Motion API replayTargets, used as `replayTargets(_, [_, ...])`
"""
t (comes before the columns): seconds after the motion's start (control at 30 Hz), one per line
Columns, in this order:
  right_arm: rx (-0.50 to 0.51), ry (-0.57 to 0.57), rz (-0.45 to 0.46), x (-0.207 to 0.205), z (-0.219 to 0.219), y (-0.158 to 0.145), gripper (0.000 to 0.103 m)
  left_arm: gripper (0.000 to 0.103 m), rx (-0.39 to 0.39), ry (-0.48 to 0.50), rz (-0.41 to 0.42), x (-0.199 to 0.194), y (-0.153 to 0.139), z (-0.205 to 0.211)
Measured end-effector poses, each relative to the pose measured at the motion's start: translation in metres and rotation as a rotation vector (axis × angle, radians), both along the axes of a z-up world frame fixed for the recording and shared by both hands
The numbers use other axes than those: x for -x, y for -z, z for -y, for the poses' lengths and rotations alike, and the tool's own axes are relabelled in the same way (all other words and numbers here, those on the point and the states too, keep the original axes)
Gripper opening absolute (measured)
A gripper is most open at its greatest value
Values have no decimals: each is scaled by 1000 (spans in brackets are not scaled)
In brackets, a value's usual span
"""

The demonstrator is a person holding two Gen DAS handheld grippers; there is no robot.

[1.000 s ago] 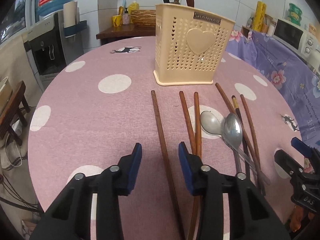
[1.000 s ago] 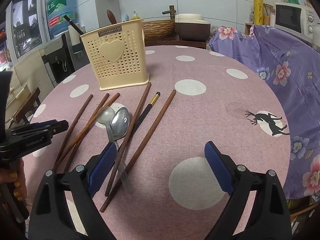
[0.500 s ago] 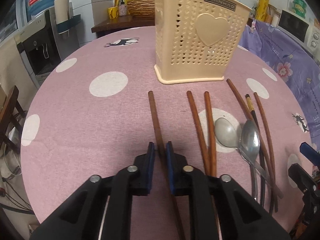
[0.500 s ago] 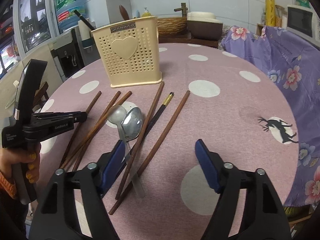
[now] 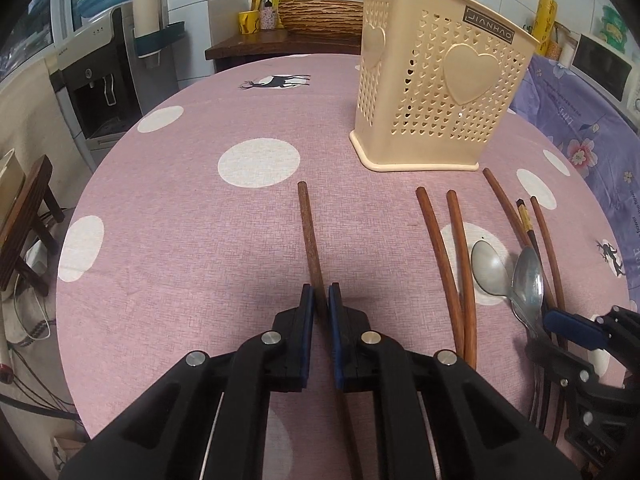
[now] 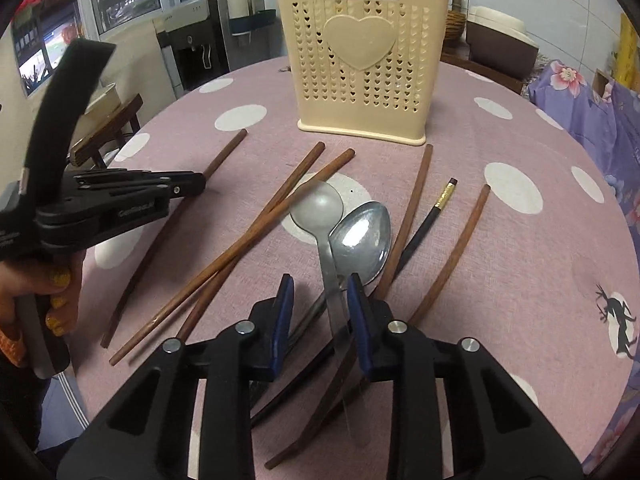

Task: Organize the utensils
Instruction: 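Grasp the clear plastic spoon by its handle with the right tool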

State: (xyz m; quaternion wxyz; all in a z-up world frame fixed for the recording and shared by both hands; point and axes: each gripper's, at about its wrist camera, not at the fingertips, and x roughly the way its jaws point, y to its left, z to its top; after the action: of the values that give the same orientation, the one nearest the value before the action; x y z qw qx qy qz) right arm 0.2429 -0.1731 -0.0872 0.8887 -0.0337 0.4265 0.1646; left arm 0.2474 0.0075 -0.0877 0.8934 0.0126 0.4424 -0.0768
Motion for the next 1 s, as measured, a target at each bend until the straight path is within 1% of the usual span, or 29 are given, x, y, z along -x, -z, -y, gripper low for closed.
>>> replayTargets(0.03, [-3,-7,-18,-4,0,2,25,9,3,1,0,0,0,0])
replayTargets(0.2, [31,0,-25,-15,-3,2,16,9,12,1,-3,-1,0,-2])
replayTargets(0.27, [27,4,-25,-15,-4,2,11,9,12,1,-1,-1,0,-2])
replayTargets(0.3, [21,10,-30,-14,-4,1,11,9,13,0,-1,-1,0,-2])
replayTargets(0.33, [-2,19,-36,-12,-3,0,9,9,15,0,-1,-1,0,-2])
replayTargets(0.43, [-92,30,-35,-4,1,-8,9,9,21,-2,0,-1,1,-2])
replayTargets(0.5, [-109,62,-22,2,5,-15,9,9,23,-3,-1,-1,1,-2])
replayTargets(0.57, [-155,102,-18,10,15,-21,9,9,24,-3,0,0,1,-2])
replayTargets(0.63, [-196,133,11,21,27,-31,9,9,25,-2,0,0,1,-2])
replayTargets(0.73, [-240,209,39,34,57,-45,9,9,28,-2,0,-1,1,-3])
replayTargets(0.83, [-194,294,35,35,83,-44,9,9,34,-5,1,-1,1,-4])
replayTargets(0.93, [-164,382,-11,28,107,-25,9,9,42,-9,3,-1,1,-4])
replayTargets(1.0, [-121,422,-23,24,115,-12,9,9,47,-9,3,0,1,-4])
